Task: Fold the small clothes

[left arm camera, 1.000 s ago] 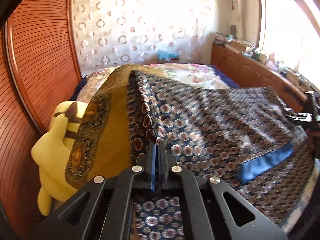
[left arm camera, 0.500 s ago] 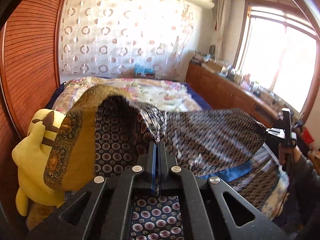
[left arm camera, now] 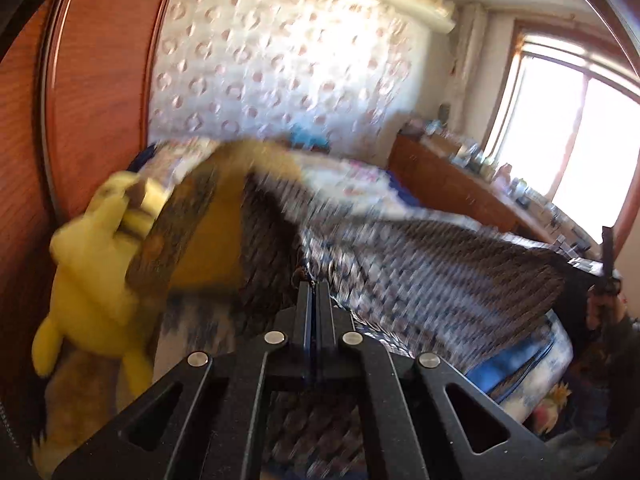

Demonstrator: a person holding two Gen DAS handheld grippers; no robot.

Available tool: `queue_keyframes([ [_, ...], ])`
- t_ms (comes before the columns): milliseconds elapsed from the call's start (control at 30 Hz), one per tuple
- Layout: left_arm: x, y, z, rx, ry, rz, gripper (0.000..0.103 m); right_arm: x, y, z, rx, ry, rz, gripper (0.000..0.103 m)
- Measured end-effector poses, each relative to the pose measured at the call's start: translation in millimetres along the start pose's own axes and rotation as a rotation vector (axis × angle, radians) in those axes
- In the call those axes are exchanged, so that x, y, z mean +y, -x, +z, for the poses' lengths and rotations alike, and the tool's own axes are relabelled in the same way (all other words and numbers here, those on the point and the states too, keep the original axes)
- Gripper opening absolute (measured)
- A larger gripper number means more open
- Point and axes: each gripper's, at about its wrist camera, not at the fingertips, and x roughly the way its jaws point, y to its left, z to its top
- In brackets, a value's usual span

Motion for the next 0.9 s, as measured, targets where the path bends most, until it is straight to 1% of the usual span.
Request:
queue_keyframes([
  [67, 5.6, -11.0, -16.2, 0.048, 0.006, 0.017, 0.002, -2.9, -9.1, -6.1, 0.041, 0.000, -0.007, 0.001],
  [100, 7.1, -13.6, -20.7, 0.059, 0.006, 0.024, 0.002, -4.1, -16.0, -14.0, 0.066, -0.002, -0.008, 0.001],
  [233, 11.6, -20.8, -28.4, 0.086, 0.010, 0.065, 0.002, -6.8, -34.2, -21.3, 0.113, -0.023, -0.010, 0.001],
  [367, 9.2, -20.7, -24.6, 0.081, 0.000, 0.085, 0.002, -6.1, -37.7, -21.8, 0.122, -0.032, -0.018, 0.001],
  [467, 7.2, -19.1, -24.3, 0.079, -0.001, 0.086, 0.002, -1.2, -26.6, -15.6, 0.082, -0.028, -0.032, 0.001],
  [500, 6.2, -19.2, -24.7, 0.078, -0.001, 0.088, 0.003, 2.4, -20.3, -16.5, 0.072, -0.026, -0.042, 0.007],
  [533, 6.0, -19.4, -25.1, 0.079, 0.000, 0.087, 0.002, 5.3, -15.8, -15.3, 0.059, -0.022, -0.057, 0.016],
  [567, 6.0, -19.4, -25.5, 0.079, 0.002, 0.086, 0.002, 6.6, -10.7, -12.5, 0.041, -0.018, -0.070, 0.022],
  [600, 5.8, -19.0, -26.2, 0.079, 0.003, 0.087, 0.002, 7.9, -6.5, -11.6, 0.028, -0.018, -0.074, 0.032],
  [633, 5.6, -18.2, -26.3, 0.079, 0.003, 0.088, 0.002, 9.2, -3.1, -10.7, 0.019, -0.018, -0.073, 0.040],
  [700, 5.8, -17.8, -27.1, 0.081, 0.002, 0.089, 0.002, 17.2, 3.9, -9.3, -0.003, -0.018, -0.075, 0.046],
  [767, 5.3, -17.3, -27.5, 0.083, 0.002, 0.092, 0.002, 25.8, 11.6, -9.2, -0.028, -0.019, -0.077, 0.048],
  [800, 4.9, -17.4, -27.8, 0.085, 0.001, 0.094, 0.003, 30.2, 15.0, -7.5, -0.042, -0.022, -0.073, 0.051],
  [833, 4.6, -17.8, -27.9, 0.086, 0.000, 0.095, 0.003, 32.7, 22.3, -13.2, -0.050, -0.026, -0.068, 0.054],
  [900, 3.6, -18.3, -29.1, 0.089, -0.003, 0.098, 0.003, 43.6, 25.7, -16.2, -0.057, -0.019, -0.042, 0.057],
])
